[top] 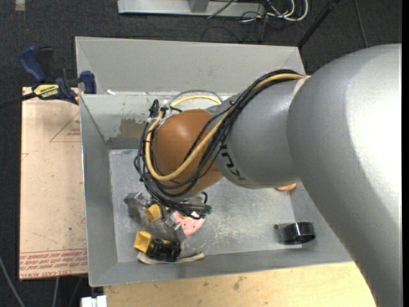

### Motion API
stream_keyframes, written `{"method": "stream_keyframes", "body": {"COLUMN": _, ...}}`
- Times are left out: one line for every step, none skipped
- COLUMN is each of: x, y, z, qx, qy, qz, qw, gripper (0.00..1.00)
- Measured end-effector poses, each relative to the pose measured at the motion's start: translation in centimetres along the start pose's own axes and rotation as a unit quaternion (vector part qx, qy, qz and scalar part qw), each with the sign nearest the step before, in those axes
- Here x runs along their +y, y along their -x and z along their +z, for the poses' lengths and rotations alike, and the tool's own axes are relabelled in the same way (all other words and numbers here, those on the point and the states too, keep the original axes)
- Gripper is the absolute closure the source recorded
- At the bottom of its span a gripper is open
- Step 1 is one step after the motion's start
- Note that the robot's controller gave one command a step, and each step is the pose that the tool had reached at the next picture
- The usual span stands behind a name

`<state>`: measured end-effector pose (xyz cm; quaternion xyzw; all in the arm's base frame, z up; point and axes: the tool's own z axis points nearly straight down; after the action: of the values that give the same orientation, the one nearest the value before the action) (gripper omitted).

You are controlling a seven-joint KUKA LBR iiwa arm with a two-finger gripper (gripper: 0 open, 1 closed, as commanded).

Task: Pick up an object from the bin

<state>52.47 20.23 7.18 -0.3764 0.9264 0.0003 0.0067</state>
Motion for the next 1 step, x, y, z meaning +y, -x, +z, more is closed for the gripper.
{"method": "stream_keyframes", "body": {"x": -0.01, "y": -0.02, "z": 0.00, "qx": 0.0003, "qy": 0.000, "qz": 0.000, "qw": 1.0000, "gripper": 0.00}}
